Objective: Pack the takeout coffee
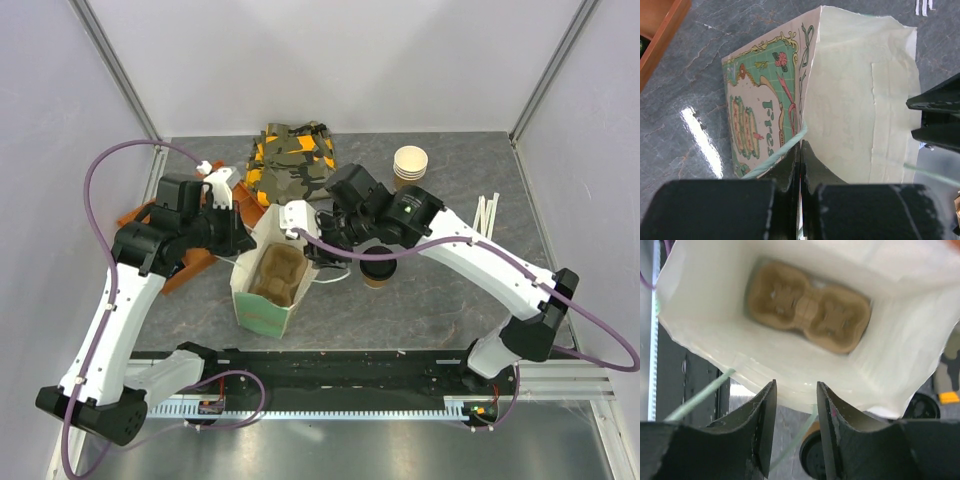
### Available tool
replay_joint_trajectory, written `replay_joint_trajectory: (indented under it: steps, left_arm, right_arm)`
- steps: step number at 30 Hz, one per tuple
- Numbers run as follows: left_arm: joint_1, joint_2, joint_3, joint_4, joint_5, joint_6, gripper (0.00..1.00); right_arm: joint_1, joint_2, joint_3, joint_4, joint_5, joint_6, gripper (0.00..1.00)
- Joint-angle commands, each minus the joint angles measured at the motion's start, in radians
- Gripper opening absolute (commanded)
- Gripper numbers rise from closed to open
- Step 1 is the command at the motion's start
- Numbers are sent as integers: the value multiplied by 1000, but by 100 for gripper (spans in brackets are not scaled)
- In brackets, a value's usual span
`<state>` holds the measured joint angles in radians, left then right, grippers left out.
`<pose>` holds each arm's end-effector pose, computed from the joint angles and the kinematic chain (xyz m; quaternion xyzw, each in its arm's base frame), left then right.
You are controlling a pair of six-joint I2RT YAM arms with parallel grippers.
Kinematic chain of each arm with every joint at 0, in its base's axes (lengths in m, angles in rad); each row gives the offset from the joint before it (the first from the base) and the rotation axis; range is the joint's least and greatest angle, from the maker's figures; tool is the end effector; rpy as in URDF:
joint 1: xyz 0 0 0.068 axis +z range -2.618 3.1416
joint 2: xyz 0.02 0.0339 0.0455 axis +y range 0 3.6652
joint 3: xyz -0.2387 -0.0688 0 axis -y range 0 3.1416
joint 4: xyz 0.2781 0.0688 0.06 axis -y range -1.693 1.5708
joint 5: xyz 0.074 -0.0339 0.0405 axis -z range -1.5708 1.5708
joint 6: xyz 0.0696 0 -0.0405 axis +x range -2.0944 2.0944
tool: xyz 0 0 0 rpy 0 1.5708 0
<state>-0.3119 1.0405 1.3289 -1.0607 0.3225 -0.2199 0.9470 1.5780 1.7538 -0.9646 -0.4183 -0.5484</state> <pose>0.2303 -0.0974 0.3583 0.1042 0.9056 -0.2435 0.3313 0.2002 0.3266 0.3623 -0.6730 0.6093 0.2620 0.3274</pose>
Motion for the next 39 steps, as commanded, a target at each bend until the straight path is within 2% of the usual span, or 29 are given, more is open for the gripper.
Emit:
replay_joint_trajectory:
  steps: [1,5,9,16,20,25,28,29,30,34,37,39]
  left_arm:
    - [-4,-33,-28,47,1,-39,2]
    - [-4,-31,-48,60,13,-38,2]
    - [-6,-39,-86,100,39,-36,2]
    - [-4,-95,-135,160,104,-16,2]
    - [-7,-149,-139,206,147,5,2]
    - [-9,-149,-135,206,148,14,2]
    - [-18,-157,-152,215,162,27,2]
    - [-21,-161,-164,223,162,33,2]
    - [-29,-166,-171,231,164,39,2]
    - [-47,-162,-177,249,153,56,2]
    - [-59,-152,-168,254,147,63,2]
    - [-64,-146,-166,252,136,65,2]
  right_arm:
    - [-2,-120,-85,-46,12,-114,46]
    - [-2,-183,-195,-34,36,-189,46]
    - [-1,-227,-293,82,61,-197,49]
    - [-1,-216,-303,148,87,-205,54]
    - [1,-204,-257,182,104,-180,62]
    - [-1,-158,-119,262,177,-50,74]
    - [-1,-153,-57,322,236,39,87]
    - [1,-153,-36,340,255,60,95]
    - [-1,-153,-27,371,291,79,97]
    - [-7,-153,12,403,384,168,98]
    - [-60,-165,-2,356,412,208,98]
    - [-140,-183,-20,311,428,263,98]
